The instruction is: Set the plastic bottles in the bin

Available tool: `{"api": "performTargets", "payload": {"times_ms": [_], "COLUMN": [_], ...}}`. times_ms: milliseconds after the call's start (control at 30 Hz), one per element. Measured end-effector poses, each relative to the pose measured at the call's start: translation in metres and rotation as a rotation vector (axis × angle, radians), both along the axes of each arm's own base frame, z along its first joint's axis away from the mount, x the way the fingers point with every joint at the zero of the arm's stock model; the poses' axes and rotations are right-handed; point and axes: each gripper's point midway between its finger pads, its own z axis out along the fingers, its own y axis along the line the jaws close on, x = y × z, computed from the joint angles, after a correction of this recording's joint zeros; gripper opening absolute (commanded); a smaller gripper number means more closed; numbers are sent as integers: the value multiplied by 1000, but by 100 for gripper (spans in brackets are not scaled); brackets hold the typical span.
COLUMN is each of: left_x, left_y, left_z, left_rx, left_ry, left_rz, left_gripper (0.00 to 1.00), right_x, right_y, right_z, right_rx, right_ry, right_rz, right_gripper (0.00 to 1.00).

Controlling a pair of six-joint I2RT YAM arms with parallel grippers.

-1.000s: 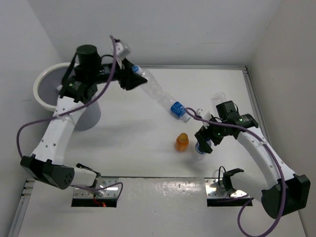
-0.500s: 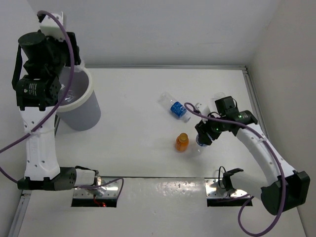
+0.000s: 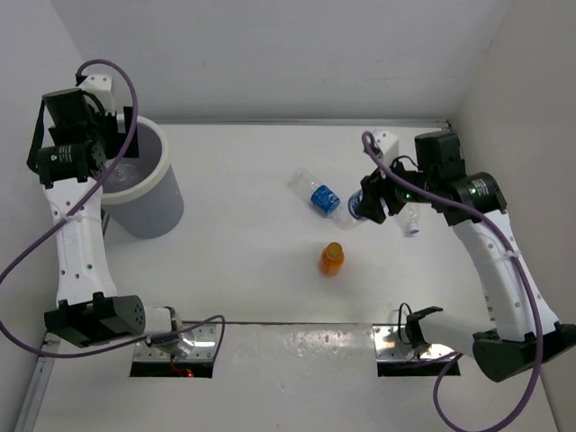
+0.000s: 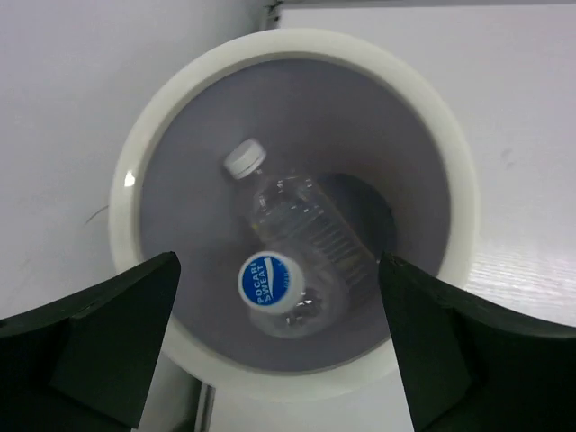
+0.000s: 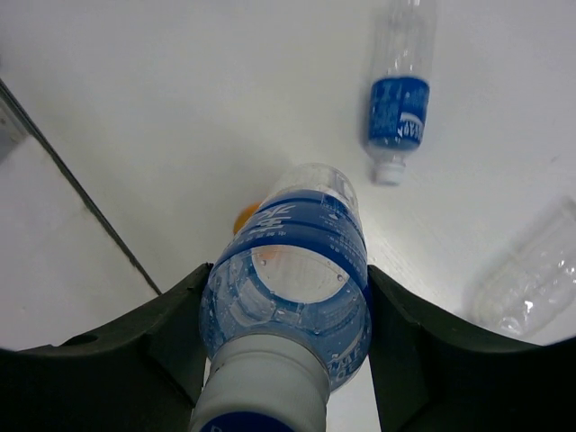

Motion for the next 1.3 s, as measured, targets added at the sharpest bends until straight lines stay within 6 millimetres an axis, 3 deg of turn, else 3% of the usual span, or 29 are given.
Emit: {"api": "performTargets", "payload": {"times_ms": [67,167,300,400,500,700,833,933,1000,1167,1300], "left_x": [2,7,-6,-33,-66,-99,-123,-133,-129,-111,-85], "left_y": [-7,-34,-105,-172,-242,-308,-353,-375,-379,-383,-380], "left_z": [0,22,79,101,97,76,62,50,47,41,33], "left_rx": [-29,-54,-114,-173,-269,-382,-402,-405,-376,-288,-231], "left_ry": [-15,-109,-289,-366,-351,-255,-196,-151,-155,-171,-175], "left_rz": [-67,-231,-610,-936,-1243,-1499,-1627,-1681,-1665,-1560,-1442], "left_gripper": [100,100,100,100,100,100,100,100,100,100,100], "right_x": [8,17,31,39,46,56,53,47,50,58,46], "right_y": [8,20,42,59,78,105,130,141,140,139,145], "right_z": [22,48,76,86,92,106,121,132,132,126,126], "right_rx": [54,141,286,392,512,653,701,717,719,714,729], "right_ry": [-21,-11,47,124,240,377,421,418,417,405,452], "right_rz": [-9,-22,-30,-31,-32,-16,41,80,64,21,58], "right_gripper": [0,0,0,0,0,0,0,0,0,0,0]}}
